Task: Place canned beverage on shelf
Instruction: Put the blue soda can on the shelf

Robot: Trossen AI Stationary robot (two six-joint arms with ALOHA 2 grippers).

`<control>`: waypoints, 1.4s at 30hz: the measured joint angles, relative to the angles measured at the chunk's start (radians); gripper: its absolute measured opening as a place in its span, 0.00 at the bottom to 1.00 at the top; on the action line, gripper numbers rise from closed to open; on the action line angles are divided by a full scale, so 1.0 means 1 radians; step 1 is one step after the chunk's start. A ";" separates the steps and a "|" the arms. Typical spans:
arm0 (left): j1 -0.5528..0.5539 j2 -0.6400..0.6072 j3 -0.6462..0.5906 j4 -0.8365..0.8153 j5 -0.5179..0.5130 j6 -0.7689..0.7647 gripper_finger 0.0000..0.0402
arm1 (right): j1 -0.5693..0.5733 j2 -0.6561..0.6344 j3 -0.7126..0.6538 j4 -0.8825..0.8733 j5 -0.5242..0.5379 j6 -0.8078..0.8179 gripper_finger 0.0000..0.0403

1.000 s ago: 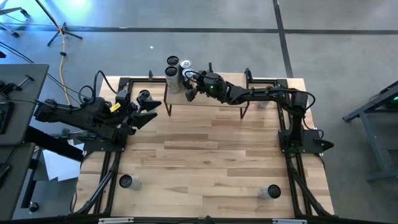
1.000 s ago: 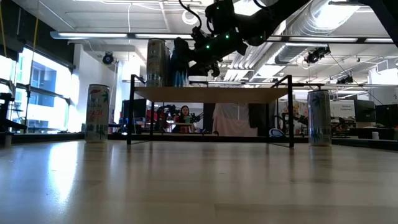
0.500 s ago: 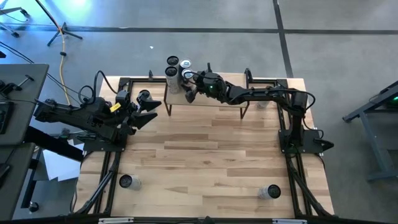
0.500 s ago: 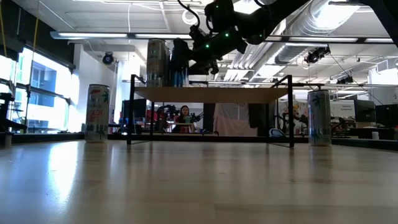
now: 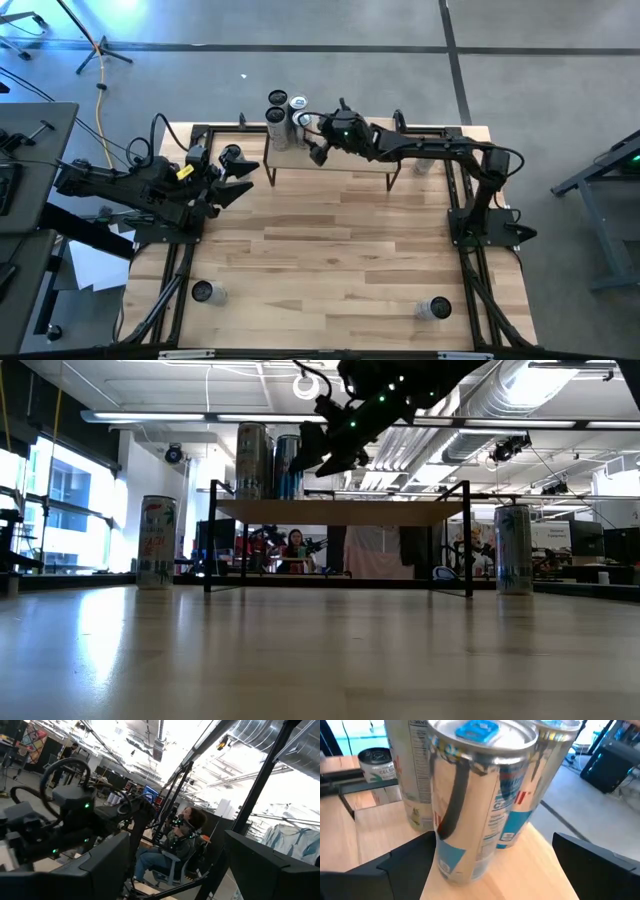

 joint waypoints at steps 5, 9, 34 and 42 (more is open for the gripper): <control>0.000 0.000 0.000 0.000 -0.004 0.024 0.74 | 0.000 -0.073 0.000 -0.101 -0.083 -0.083 0.96; 0.000 0.000 0.000 0.000 -0.005 0.036 0.74 | -0.002 -0.132 0.000 -0.207 -0.199 -0.090 0.96; 0.000 0.000 0.000 0.000 -0.029 0.044 0.74 | 0.016 -0.374 -0.496 0.468 -0.429 0.437 0.96; 0.000 0.000 0.000 0.000 -0.030 0.079 0.74 | 0.030 -0.374 -0.496 0.469 -0.365 0.505 0.96</control>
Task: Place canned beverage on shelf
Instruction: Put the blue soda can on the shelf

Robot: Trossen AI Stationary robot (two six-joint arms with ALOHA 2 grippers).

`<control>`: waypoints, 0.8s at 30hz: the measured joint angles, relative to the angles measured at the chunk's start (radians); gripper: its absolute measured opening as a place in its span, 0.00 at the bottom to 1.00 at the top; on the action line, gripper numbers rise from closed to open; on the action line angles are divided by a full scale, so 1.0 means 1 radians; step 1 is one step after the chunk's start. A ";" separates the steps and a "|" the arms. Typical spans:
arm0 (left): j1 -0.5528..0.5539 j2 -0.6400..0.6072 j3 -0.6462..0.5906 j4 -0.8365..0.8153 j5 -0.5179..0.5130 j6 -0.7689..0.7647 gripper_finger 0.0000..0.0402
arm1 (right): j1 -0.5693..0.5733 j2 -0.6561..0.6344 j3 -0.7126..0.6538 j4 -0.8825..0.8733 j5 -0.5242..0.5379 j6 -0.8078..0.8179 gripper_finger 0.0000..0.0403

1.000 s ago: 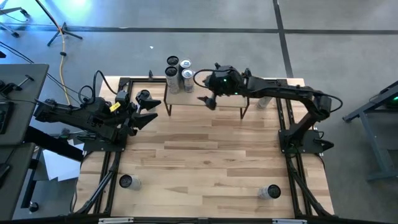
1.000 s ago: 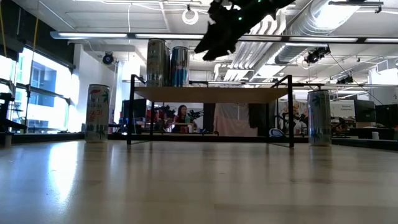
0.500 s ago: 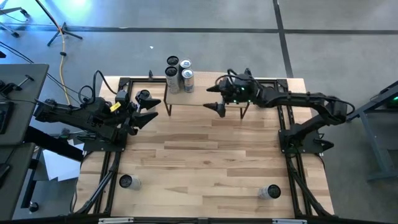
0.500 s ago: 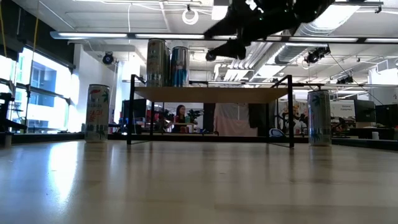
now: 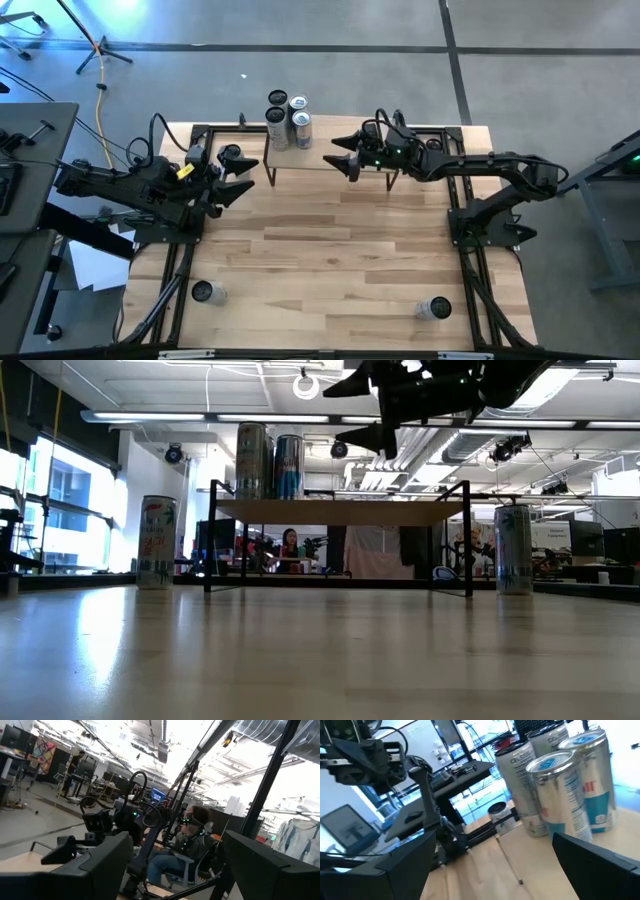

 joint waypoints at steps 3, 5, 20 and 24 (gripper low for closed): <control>0.000 0.000 0.000 0.000 -0.001 0.035 0.74 | 0.016 0.000 0.000 -0.001 -0.010 -0.022 0.94; 0.000 0.000 0.000 0.000 -0.002 0.062 0.74 | 0.041 0.000 0.008 -0.021 -0.004 -0.078 0.90; 0.010 0.000 0.000 -0.045 0.002 0.093 0.74 | 0.059 0.113 0.100 -0.153 0.252 -0.263 0.06; 0.042 0.000 0.000 -0.044 -0.027 0.104 0.74 | -0.001 0.137 0.099 -0.099 0.157 -0.320 0.01</control>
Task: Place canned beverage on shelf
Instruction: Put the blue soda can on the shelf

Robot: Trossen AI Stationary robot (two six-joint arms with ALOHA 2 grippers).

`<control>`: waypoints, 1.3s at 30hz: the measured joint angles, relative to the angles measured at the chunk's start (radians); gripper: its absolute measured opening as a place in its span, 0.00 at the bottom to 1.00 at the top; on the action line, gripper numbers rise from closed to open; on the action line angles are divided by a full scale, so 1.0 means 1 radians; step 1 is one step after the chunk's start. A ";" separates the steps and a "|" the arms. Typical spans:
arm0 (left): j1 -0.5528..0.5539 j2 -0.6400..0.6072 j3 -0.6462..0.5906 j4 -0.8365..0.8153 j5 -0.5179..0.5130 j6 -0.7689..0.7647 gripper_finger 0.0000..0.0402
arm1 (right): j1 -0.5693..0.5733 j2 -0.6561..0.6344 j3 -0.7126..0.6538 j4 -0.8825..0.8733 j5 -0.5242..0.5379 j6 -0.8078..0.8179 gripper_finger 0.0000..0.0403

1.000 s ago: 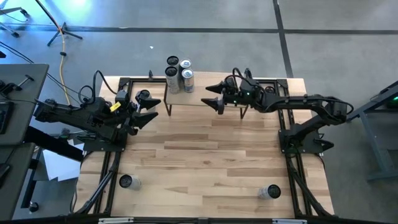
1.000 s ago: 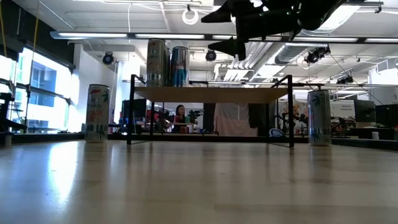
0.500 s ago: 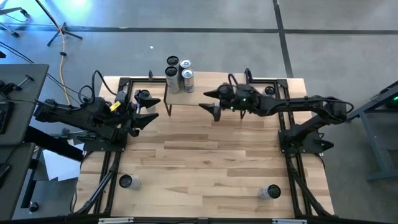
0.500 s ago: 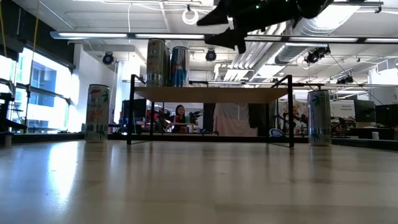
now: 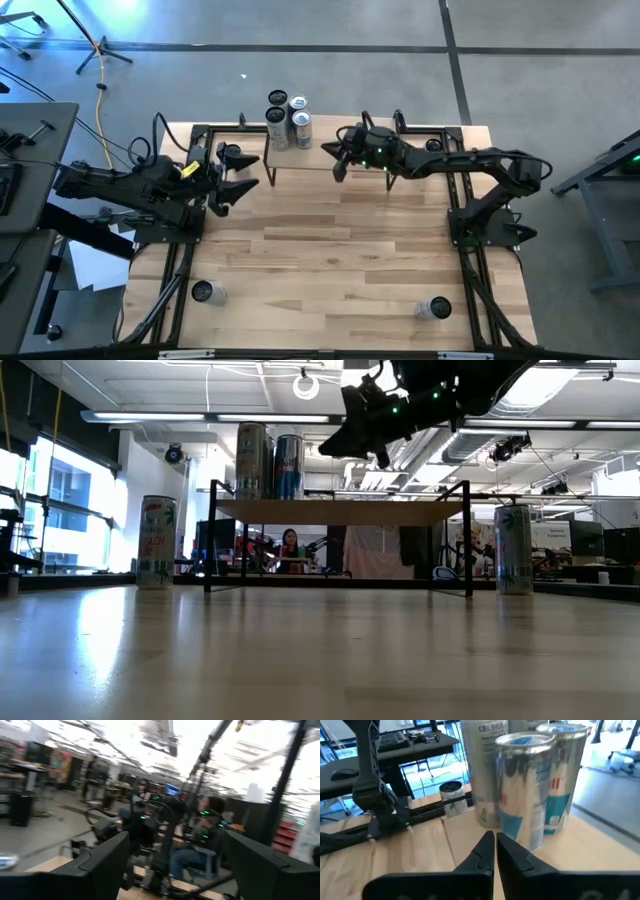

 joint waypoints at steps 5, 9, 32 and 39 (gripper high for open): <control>0.033 0.000 0.000 0.005 -0.110 0.000 0.74 | -0.046 0.030 0.004 0.057 -0.074 -0.046 0.00; 0.044 0.000 0.000 0.004 -0.185 -0.012 0.74 | -0.062 0.045 0.004 0.067 -0.122 -0.062 0.00; 0.102 -0.034 0.000 -0.002 -0.058 -0.027 0.74 | -0.058 0.152 0.160 0.004 -0.041 -0.143 0.00; 0.102 -0.066 0.000 -0.002 0.022 -0.018 0.74 | -0.053 0.152 0.160 0.007 -0.029 -0.142 0.00</control>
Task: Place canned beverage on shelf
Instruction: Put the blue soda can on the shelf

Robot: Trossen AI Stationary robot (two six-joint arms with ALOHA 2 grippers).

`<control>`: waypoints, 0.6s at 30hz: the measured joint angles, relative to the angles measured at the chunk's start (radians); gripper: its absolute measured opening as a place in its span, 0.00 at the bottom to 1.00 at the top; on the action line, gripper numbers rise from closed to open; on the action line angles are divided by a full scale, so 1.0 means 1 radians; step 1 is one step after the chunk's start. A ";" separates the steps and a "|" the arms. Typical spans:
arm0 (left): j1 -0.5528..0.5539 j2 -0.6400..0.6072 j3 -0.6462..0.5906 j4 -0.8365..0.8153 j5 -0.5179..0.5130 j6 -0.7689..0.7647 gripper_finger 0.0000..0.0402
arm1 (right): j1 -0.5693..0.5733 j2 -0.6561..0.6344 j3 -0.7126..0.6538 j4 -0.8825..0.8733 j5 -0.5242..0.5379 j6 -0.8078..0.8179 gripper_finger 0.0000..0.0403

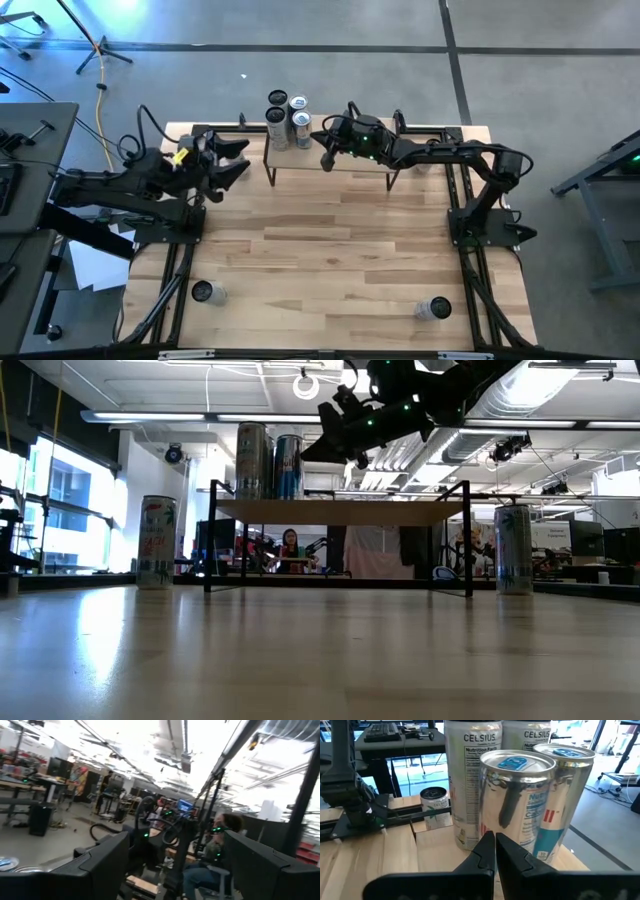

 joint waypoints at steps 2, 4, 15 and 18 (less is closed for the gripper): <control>0.000 -0.011 0.000 0.000 0.017 0.001 0.74 | 0.002 0.000 0.000 0.008 0.000 -0.001 0.00; 0.000 -0.022 0.000 0.000 0.029 0.001 0.74 | 0.002 0.000 0.000 0.010 0.000 0.005 0.00; 0.000 -0.066 0.000 0.001 0.036 0.018 0.74 | 0.002 0.027 0.015 0.011 -0.023 0.009 0.00; 0.000 -0.068 0.000 0.001 0.036 0.018 0.74 | 0.006 0.057 0.079 -0.050 -0.029 0.001 0.00</control>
